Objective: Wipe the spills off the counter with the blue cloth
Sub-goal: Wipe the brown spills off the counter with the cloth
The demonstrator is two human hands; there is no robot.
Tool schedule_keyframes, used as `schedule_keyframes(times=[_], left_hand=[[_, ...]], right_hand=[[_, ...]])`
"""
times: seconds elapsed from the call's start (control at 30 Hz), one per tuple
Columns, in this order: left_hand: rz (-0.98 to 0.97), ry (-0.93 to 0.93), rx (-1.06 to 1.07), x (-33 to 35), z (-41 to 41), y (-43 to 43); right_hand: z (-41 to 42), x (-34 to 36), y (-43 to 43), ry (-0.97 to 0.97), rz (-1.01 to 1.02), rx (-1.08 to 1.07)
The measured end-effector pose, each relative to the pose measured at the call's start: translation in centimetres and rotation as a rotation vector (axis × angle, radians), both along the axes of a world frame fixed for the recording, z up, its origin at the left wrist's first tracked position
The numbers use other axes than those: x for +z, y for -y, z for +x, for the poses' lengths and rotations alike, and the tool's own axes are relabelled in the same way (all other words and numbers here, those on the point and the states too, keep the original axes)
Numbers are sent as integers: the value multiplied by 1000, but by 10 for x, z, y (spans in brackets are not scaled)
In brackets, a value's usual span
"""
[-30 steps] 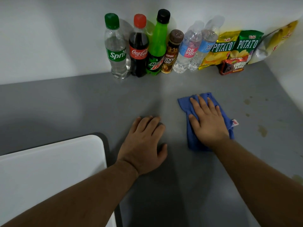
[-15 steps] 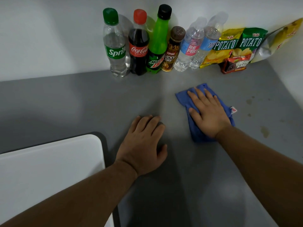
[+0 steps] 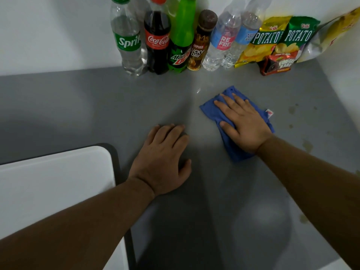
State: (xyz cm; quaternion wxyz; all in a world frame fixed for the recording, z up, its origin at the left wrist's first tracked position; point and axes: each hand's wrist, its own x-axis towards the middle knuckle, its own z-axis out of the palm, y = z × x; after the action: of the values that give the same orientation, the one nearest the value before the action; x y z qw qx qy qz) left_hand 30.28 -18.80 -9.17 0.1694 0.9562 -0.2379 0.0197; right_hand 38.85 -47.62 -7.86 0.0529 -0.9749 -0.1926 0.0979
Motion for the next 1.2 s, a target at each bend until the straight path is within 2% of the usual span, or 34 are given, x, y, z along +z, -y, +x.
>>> schedule_keyframes(times=[0.17,0.23,0.37,0.43,0.53,0.67,0.73,0.8,0.87,1.0,1.07,1.2], left_hand=[[0,12,1,-1,-1,1],[2,27,1,0,-1,1],[2,37,1,1,0,1],[2,29,1,2,0,1],[13,19,0,3,0,1],[32,6,-3,5,-1,1],[44,0,0,5,0,1],[43,6,-1,5,-1,1],[37,16,0,5,-2,1],[18,35,-2,4,-2,1],[23,40,-5,3,-2,1],[30,60,-12,1,-3,0]], right_hand=[[36,-12,-56,33,-29,-432],[30,-12,-76,37,-29,-399],[-4,-1,-52,-1,28,23],[-10,2,-28,-6,30,92],[-3,0,-14,20,26,-26],[14,-9,-51,46,5,-381],[11,-12,-72,32,0,-469],[-8,-13,-82,50,-5,-406],[-36,-9,-74,49,28,-249],[-80,-7,-26,29,38,-30],[-81,-6,-9,24,32,-104],[-64,-11,-35,55,34,-433]])
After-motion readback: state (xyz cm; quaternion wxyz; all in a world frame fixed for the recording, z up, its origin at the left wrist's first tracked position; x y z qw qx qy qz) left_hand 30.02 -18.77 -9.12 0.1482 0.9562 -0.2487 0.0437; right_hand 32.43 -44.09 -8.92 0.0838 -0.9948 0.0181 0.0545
